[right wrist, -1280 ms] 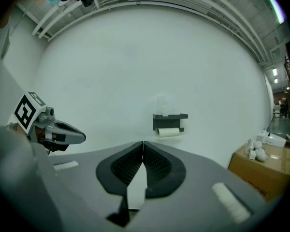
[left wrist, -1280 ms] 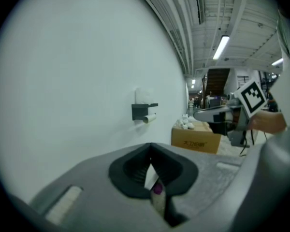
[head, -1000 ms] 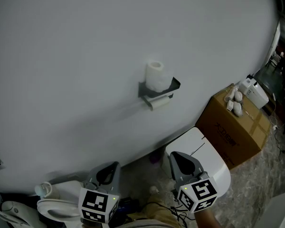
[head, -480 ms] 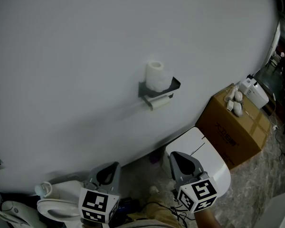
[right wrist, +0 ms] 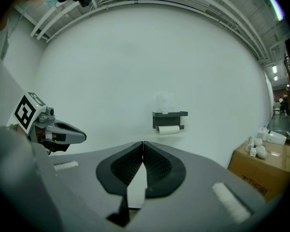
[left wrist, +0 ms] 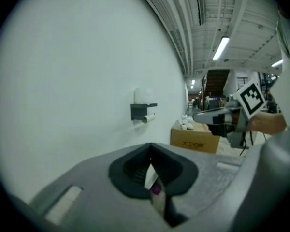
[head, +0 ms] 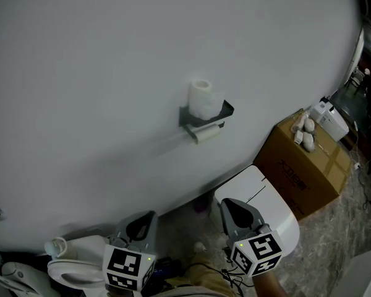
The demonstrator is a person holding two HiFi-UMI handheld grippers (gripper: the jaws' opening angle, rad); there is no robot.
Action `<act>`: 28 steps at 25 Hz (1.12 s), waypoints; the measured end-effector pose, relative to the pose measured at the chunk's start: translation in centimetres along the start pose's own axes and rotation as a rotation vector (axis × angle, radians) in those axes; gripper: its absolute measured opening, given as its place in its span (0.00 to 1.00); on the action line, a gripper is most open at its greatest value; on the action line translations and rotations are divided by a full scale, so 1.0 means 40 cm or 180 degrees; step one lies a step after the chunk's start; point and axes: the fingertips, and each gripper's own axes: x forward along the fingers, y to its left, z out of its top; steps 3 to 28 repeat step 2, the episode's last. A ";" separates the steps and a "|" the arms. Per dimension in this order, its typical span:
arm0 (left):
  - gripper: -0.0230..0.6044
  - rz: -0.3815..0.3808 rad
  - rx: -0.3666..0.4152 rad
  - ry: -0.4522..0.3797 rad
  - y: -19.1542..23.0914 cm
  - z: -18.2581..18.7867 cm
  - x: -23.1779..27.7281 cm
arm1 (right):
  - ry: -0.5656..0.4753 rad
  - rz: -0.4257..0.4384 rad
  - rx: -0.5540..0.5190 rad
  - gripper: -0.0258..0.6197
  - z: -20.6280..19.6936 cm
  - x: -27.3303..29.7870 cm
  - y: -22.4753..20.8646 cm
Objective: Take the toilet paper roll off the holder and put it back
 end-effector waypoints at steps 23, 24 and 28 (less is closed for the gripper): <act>0.03 -0.0006 -0.0005 0.0001 -0.001 -0.002 0.002 | 0.0007 0.0002 0.0005 0.05 -0.003 0.001 0.000; 0.03 -0.0006 -0.0005 0.0001 -0.001 -0.002 0.002 | 0.0007 0.0002 0.0005 0.05 -0.003 0.001 0.000; 0.03 -0.0006 -0.0005 0.0001 -0.001 -0.002 0.002 | 0.0007 0.0002 0.0005 0.05 -0.003 0.001 0.000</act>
